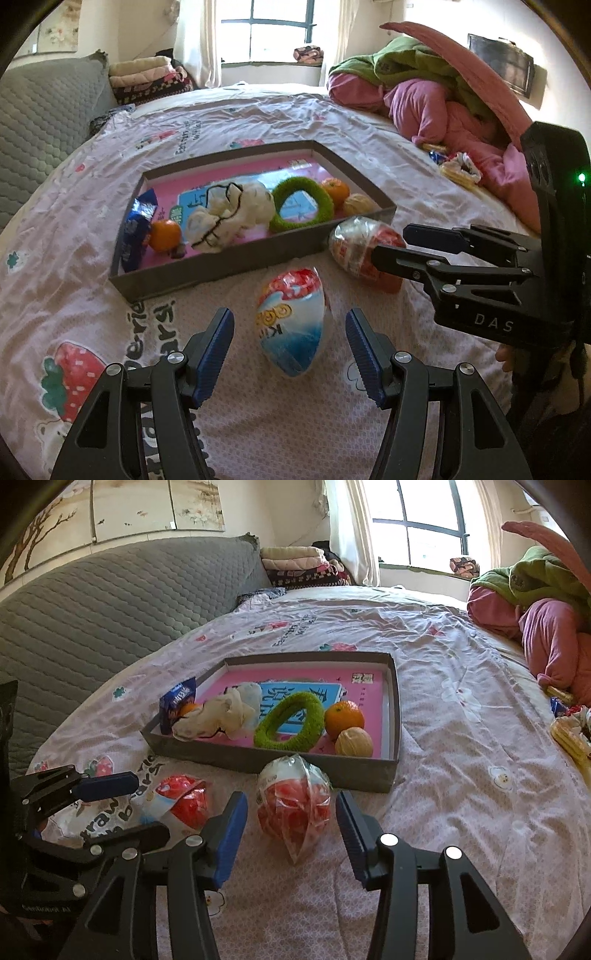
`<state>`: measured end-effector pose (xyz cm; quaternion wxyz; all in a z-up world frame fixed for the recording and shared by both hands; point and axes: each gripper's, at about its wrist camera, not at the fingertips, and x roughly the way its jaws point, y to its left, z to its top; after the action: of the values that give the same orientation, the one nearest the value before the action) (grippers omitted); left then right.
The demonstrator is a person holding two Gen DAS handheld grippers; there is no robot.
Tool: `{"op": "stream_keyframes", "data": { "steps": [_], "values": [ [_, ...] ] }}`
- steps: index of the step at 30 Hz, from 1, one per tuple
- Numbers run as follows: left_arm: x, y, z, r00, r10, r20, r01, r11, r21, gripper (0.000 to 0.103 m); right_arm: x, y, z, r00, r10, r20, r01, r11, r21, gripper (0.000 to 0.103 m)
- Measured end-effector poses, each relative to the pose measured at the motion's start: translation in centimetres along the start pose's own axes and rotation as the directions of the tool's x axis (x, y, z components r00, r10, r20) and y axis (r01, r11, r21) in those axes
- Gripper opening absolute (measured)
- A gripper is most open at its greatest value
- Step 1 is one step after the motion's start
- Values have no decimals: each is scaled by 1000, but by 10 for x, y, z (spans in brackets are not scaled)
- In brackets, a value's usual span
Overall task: Organize objects
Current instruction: 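Move the left tool to the Kinder egg while the right tool approaches the red mesh bag, then close the left tool on the Kinder egg while the right tool grasps the red mesh bag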
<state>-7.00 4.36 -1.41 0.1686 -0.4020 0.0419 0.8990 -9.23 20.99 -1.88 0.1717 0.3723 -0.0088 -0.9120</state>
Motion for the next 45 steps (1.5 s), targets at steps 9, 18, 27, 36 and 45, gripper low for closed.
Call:
{"op": "stream_keyframes", "data": {
  "steps": [9,18,27,36,45],
  "values": [
    [23,0,-4,999,40,-22,-40,999,-7,65,21,-1,-4,999,-16,-34,16,1000,-10,50],
    [40,14,-1,1000,-21,-17,20,996,-84,53,24,6,-4,1000,10,9,-9,998,-61,49],
    [36,14,1,1000,-20,1,20,997,-77,53,18,5,-2,999,30,39,-28,998,-57,49],
    [16,30,18,998,17,68,-11,996,-94,53,-4,10,6,990,33,138,-22,997,-75,49],
    [3,45,36,991,54,120,-39,992,-121,53,-16,14,17,979,37,200,-21,996,-85,49]
  ]
}}
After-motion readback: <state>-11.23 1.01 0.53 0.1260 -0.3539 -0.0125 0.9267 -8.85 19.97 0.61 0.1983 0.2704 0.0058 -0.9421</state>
